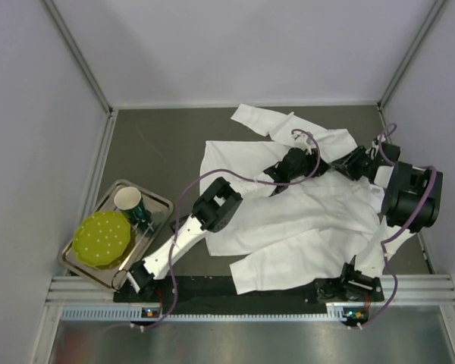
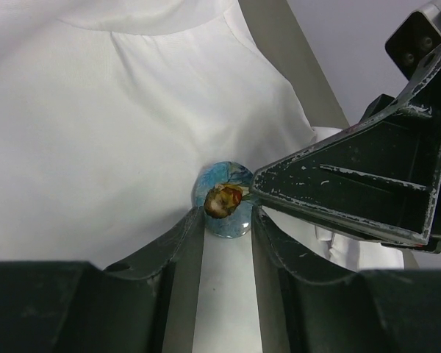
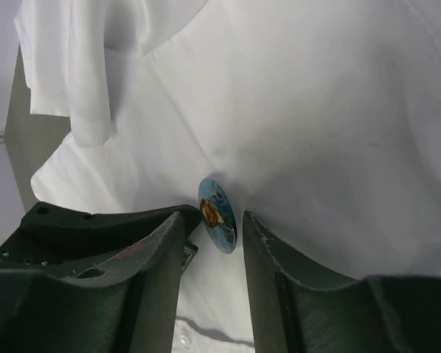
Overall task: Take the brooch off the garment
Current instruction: Remove the brooch from the clothes.
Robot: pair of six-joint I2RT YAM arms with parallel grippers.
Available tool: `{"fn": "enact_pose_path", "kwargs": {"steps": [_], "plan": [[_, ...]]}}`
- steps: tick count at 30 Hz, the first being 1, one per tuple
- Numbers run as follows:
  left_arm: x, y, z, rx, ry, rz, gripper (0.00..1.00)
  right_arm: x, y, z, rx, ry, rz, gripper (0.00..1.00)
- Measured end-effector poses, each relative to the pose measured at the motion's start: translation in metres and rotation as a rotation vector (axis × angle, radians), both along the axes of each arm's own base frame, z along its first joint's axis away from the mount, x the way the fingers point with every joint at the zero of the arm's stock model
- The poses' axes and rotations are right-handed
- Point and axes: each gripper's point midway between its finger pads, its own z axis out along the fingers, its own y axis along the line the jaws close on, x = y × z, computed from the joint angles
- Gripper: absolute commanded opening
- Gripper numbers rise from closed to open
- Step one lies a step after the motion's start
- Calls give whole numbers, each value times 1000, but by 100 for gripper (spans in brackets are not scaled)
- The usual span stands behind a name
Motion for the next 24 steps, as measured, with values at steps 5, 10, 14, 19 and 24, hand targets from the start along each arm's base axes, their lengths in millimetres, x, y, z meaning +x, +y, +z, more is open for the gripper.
{"fn": "enact_pose_path", "kwargs": {"steps": [5,10,14,19,24], "plan": [[-1,0,-1,2,1,-4,40,0,9,3,49,-3,18,30],[-3,-1,0,8,-4,-27,49,3,12,11,75,-26,14,28],[-8,-3,3,29,-20,-65,54,1,13,19,81,-37,9,27],[-13,-1,6,92,-48,-112,60,1,18,21,92,-35,20,27],[-14,5,5,174,-85,-129,60,3,24,25,102,-42,37,27]]}}
